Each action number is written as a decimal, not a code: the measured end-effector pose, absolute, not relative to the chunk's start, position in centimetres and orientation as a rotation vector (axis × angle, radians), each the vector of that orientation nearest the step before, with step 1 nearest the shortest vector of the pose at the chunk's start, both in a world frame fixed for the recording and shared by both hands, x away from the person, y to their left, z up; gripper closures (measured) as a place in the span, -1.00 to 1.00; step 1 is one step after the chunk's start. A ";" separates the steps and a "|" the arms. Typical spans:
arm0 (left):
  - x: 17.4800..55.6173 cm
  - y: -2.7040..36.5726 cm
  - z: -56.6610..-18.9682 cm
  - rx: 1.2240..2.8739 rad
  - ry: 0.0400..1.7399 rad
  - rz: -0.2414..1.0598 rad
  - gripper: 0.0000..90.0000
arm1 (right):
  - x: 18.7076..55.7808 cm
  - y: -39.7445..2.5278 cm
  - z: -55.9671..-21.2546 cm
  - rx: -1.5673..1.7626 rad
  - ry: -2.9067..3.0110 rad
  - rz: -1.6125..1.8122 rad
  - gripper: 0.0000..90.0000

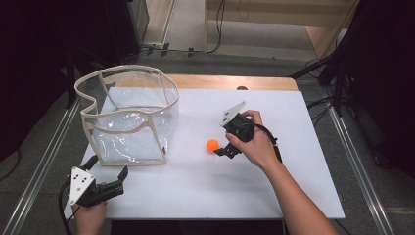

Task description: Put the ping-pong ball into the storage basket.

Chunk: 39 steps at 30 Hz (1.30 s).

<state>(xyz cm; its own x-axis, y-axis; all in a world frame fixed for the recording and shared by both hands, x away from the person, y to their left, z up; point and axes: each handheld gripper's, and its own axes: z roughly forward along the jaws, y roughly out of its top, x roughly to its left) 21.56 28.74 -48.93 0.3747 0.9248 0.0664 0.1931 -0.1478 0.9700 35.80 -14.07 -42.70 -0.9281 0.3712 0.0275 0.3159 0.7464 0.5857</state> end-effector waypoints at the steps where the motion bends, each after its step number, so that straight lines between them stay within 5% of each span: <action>1: 21.6 28.7 -48.9 1.604 1.020 0.889 -1.00 | 35.8 -14.0 -42.7 0.575 2.853 0.920 -1.00; 39: 21.5 28.7 -48.9 1.614 1.010 0.890 -1.00 | 37.5 -11.5 -44.6 0.546 2.981 0.747 -1.00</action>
